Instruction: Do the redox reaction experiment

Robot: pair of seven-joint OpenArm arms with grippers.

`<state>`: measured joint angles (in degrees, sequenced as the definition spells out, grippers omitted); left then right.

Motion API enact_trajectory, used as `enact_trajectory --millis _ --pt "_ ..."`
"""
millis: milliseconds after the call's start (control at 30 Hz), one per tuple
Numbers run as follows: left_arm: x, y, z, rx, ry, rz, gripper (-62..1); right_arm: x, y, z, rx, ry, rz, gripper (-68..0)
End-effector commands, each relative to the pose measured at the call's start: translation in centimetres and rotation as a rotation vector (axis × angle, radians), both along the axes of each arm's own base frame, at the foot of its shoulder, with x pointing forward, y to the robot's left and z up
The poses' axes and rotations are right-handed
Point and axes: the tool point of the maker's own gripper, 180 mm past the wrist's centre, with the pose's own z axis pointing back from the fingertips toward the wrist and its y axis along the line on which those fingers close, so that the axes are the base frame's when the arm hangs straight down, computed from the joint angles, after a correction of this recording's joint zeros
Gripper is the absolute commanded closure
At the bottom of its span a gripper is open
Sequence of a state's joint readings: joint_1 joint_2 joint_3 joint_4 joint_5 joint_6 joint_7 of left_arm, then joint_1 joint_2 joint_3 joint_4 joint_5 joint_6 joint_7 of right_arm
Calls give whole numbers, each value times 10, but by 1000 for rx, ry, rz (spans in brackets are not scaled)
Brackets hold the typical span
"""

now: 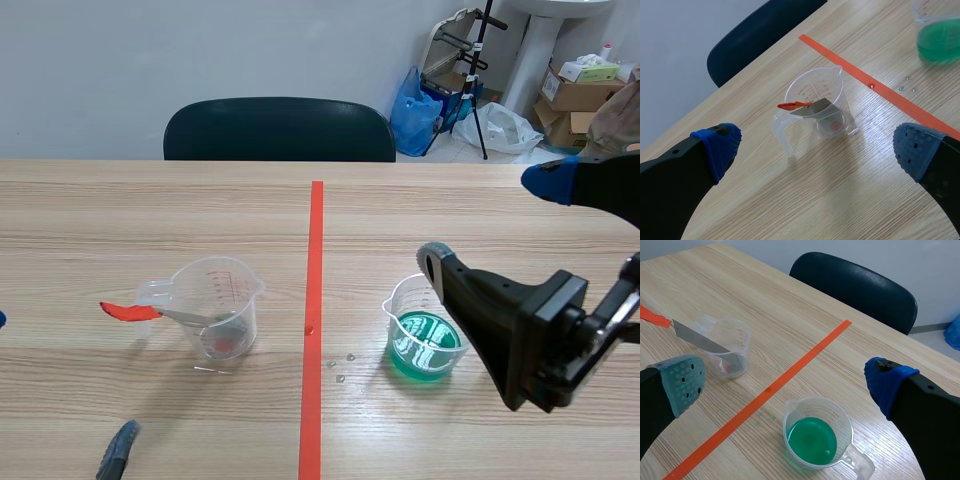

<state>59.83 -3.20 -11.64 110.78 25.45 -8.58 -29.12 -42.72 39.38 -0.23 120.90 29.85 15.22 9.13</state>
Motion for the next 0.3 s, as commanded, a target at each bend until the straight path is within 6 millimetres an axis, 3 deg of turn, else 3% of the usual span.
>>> enact_trajectory --millis 0,267 --pt "2 0 8 -11 -28 5 -623 2 3 10 24 -34 6 -679" --pt "2 0 8 -11 -28 5 -623 2 3 10 22 -31 5 -679"
